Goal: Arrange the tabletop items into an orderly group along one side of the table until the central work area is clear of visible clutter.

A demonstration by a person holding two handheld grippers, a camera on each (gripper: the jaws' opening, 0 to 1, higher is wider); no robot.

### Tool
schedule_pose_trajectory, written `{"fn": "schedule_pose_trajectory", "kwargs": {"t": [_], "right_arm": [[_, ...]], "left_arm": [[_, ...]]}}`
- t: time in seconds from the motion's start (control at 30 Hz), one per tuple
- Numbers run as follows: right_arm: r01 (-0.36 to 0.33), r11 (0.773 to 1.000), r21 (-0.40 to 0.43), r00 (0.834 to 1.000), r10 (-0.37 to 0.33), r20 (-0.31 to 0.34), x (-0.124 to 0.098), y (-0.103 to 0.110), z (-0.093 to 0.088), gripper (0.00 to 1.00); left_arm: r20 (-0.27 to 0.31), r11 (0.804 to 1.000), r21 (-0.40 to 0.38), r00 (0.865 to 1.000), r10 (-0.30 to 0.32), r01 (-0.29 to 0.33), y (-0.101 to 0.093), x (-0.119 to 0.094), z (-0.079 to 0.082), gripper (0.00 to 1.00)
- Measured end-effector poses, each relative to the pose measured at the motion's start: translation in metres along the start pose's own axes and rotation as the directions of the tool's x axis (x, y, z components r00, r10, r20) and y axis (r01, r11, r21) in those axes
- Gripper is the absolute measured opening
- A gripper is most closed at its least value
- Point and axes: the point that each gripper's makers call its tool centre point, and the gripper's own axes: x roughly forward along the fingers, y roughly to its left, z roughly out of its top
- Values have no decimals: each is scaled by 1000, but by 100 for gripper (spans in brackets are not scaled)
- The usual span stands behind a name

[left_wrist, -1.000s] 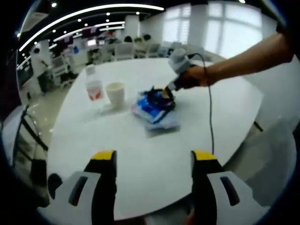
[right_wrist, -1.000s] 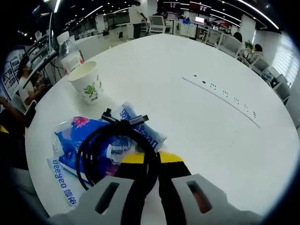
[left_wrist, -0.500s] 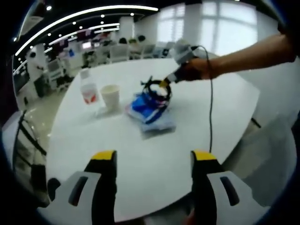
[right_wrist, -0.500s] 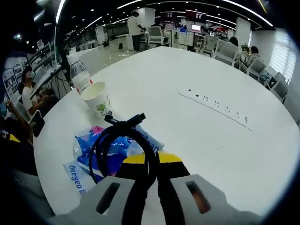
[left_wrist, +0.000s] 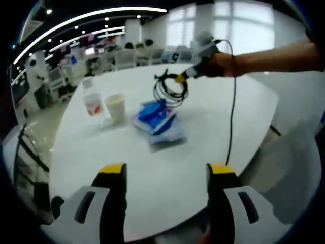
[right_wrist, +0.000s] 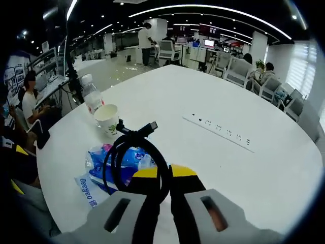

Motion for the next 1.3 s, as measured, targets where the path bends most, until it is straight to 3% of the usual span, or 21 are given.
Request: {"fn": "schedule_pose_trajectory", "kwargs": {"t": [0.13, 0.3, 0.63, 0.87, 1.3], "right_arm": [[23, 1000, -2, 1000, -23, 16, -17, -12, -6, 5], [50, 998, -31, 999, -49, 17, -51, -4, -19, 5], [82, 997, 13, 997, -82, -14, -93, -10, -62, 5], [86, 995, 57, 996, -84, -35, -98, -15, -80, 5], [75, 989, 129, 990, -58, -126, -84, -23, -122, 5]], "left_arm": [[9, 1000, -16, 1000, 2, -2, 3, -1, 1, 59], [14, 1000, -15, 1000, -2, 2, 1, -1, 3, 59], [13, 1000, -11, 1000, -19, 19, -2, 1, 4, 58], [7, 1000, 3, 1000, -25, 25, -4, 2, 4, 57], [-4, 1000, 5, 1000, -4, 4, 0, 1, 2, 60]]}}
